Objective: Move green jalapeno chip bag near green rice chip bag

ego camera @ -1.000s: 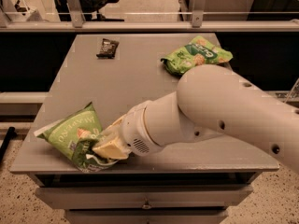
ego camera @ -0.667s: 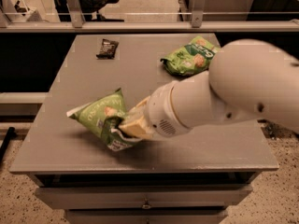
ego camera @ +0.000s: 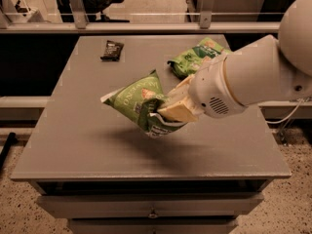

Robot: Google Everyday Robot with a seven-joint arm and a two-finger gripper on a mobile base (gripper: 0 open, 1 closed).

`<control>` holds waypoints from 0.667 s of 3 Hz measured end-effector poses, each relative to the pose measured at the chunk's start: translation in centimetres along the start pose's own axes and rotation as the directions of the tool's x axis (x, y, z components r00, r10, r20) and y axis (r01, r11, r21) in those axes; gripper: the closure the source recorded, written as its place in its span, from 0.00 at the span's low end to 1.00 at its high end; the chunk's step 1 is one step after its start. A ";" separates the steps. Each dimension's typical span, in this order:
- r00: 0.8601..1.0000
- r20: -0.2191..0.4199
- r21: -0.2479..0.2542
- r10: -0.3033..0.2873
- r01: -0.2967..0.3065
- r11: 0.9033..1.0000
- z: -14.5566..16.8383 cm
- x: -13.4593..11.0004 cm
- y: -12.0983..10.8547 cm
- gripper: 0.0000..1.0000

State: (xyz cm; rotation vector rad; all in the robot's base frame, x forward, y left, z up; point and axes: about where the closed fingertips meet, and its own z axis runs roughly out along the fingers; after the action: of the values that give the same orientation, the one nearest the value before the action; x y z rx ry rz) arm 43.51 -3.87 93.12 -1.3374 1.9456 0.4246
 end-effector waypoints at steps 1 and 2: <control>1.000 -0.001 0.037 0.001 -0.001 0.999 -0.7 0.9 -0.6 1.00; 1.000 -0.002 0.139 0.014 -0.014 0.990 -3.1 3.6 -5.3 1.00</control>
Offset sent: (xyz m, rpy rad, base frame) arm 0.0736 -0.1498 0.0074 -0.0429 -0.1588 -0.2425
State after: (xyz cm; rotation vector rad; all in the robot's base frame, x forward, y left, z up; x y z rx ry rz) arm 46.45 -10.37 93.37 -1.2370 1.9509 0.2882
